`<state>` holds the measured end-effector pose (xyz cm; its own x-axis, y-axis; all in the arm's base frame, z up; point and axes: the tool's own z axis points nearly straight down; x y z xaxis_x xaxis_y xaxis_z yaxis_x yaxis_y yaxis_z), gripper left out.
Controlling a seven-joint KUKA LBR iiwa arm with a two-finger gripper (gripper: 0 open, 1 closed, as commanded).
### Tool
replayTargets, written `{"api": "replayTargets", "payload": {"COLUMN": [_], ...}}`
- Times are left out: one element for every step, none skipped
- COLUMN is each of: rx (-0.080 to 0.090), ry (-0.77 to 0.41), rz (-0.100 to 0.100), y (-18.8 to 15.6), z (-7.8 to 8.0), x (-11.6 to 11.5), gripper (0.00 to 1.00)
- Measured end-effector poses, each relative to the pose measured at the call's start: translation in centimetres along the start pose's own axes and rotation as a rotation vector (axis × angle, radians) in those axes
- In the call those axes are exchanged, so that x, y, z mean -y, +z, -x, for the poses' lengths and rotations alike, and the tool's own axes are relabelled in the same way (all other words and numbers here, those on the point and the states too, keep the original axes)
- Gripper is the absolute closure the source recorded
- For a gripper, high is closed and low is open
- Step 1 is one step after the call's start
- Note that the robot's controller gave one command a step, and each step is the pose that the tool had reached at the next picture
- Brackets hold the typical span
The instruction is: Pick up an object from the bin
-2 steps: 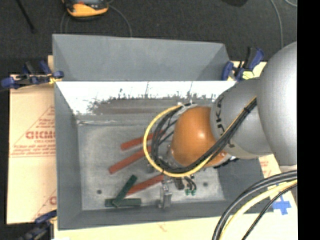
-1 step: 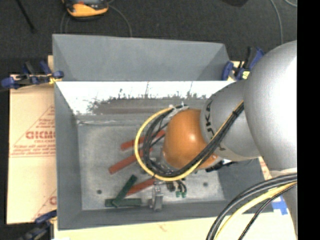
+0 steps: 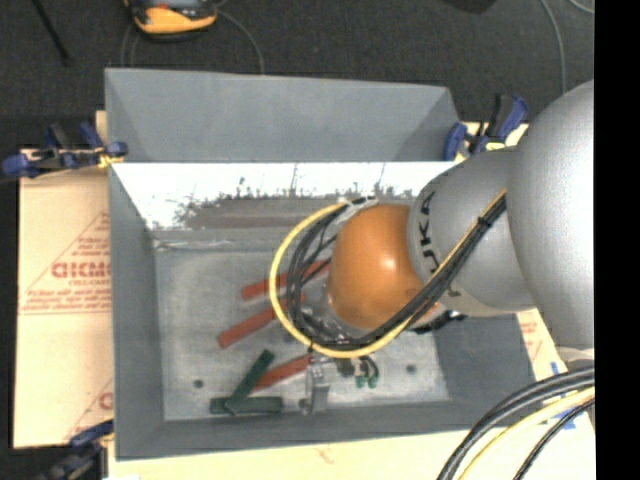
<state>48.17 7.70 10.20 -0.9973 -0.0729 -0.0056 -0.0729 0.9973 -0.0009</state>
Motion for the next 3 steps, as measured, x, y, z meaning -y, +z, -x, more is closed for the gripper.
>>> {"api": "replayTargets", "payload": {"rx": [0.0,-0.002,-0.002], "ry": [0.031,0.31,0.31], "rz": [0.001,0.001,0.001], "y": [3.0,3.1,3.1], "z": [0.2,0.7,0.7], "x": [0.8,-1.1,-1.1], "gripper": [0.0,1.0,1.0]}}
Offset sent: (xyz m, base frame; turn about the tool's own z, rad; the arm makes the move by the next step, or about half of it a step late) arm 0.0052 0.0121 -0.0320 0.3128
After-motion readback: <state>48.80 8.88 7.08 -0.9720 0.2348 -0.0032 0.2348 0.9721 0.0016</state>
